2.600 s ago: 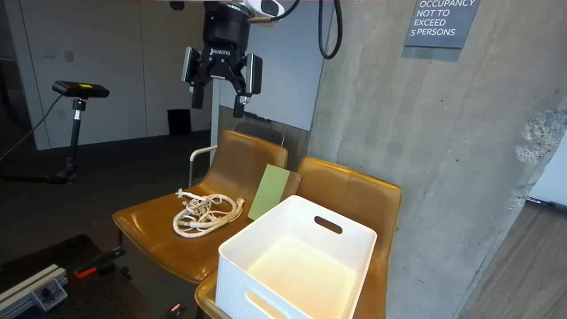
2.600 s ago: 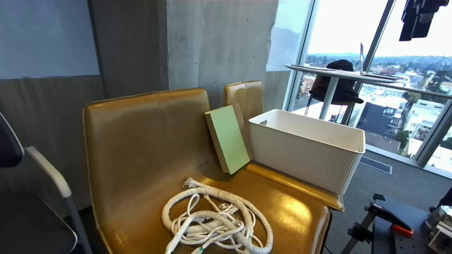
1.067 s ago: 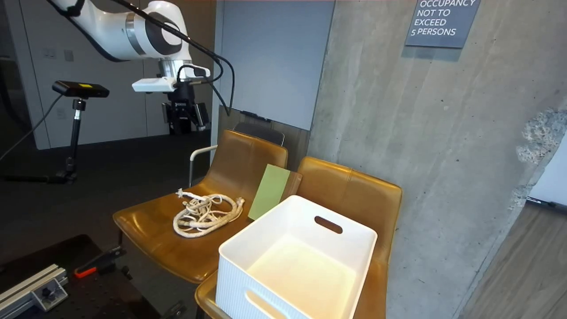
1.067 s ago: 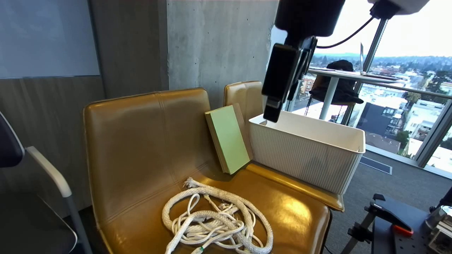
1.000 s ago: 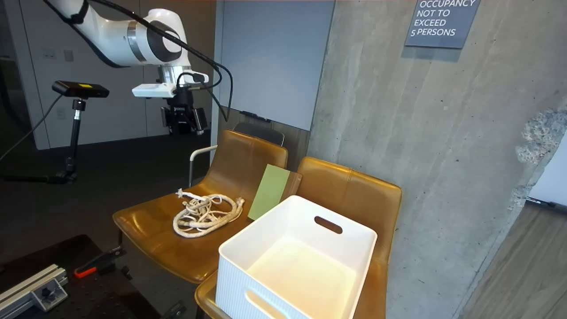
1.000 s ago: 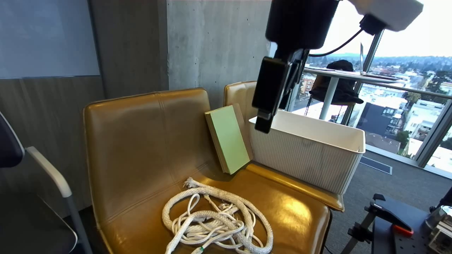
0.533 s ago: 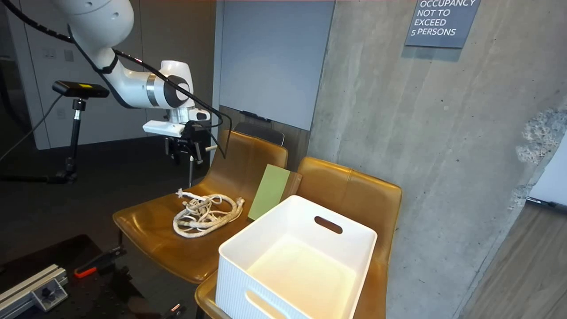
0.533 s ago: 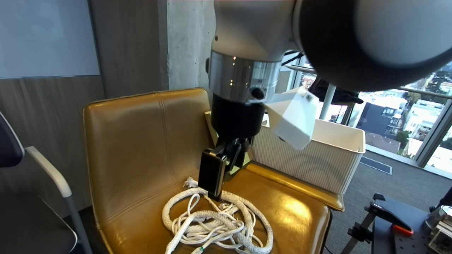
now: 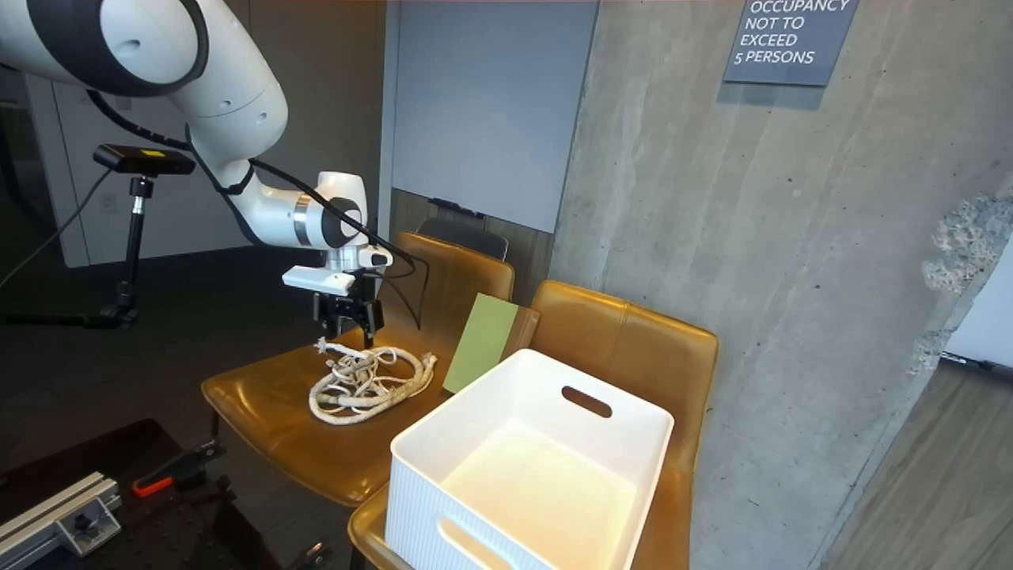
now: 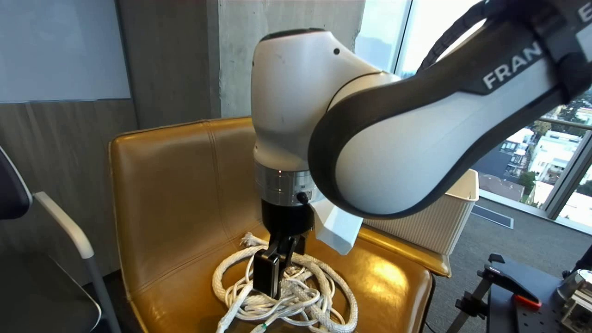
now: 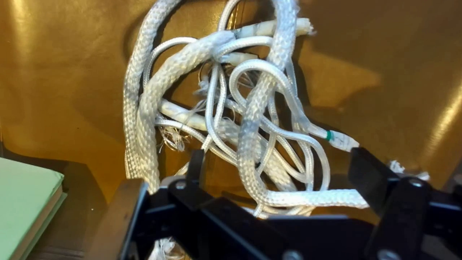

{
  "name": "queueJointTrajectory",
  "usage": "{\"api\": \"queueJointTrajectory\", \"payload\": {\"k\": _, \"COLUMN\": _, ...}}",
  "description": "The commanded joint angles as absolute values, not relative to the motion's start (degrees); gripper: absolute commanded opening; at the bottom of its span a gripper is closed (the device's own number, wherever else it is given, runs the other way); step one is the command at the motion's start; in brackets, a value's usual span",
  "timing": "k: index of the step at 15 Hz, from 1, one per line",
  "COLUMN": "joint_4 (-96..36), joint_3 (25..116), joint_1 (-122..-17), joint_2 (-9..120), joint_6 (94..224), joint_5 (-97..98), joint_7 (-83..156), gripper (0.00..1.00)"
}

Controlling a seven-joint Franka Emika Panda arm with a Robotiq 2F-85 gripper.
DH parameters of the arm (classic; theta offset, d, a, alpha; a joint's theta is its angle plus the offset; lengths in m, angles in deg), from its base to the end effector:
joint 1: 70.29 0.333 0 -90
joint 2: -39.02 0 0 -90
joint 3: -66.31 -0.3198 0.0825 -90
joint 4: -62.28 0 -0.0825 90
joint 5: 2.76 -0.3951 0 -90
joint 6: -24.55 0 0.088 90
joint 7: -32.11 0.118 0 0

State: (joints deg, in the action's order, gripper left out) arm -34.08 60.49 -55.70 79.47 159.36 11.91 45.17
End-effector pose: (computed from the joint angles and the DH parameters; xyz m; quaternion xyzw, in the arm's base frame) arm 0.6465 0.2283 0.1725 0.9880 0.1435 0.0031 0.0578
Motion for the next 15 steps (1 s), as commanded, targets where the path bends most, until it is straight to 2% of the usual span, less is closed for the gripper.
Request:
{"api": "queueJointTrajectory", "payload": {"k": 1, "joint_4": -30.0, "joint_3": 62.7, "joint_1": -54.4, "joint_2": 83.6, "joint_6": 158.9, "joint_5": 11.6, "joint_7": 43.0, "gripper": 1.0}}
{"api": "queueJointTrajectory", "payload": {"k": 4, "joint_4": -28.7, "joint_3": 63.4, "joint_1": -54.2, "joint_2": 86.3, "joint_6": 158.8, "joint_5": 11.3, "joint_7": 43.3, "gripper": 1.0}}
{"api": "queueJointTrajectory", "payload": {"k": 5, "joint_4": -28.4, "joint_3": 63.6, "joint_1": -54.0, "joint_2": 87.0, "joint_6": 158.9, "joint_5": 11.2, "joint_7": 43.4, "gripper": 0.91}}
{"api": "queueJointTrajectory", "payload": {"k": 6, "joint_4": -27.9, "joint_3": 63.6, "joint_1": -54.0, "joint_2": 87.7, "joint_6": 158.7, "joint_5": 11.1, "joint_7": 43.5, "gripper": 0.74}}
{"api": "queueJointTrajectory", "payload": {"k": 15, "joint_4": -25.0, "joint_3": 63.4, "joint_1": -53.2, "joint_2": 88.0, "joint_6": 157.1, "joint_5": 10.9, "joint_7": 42.8, "gripper": 0.05}}
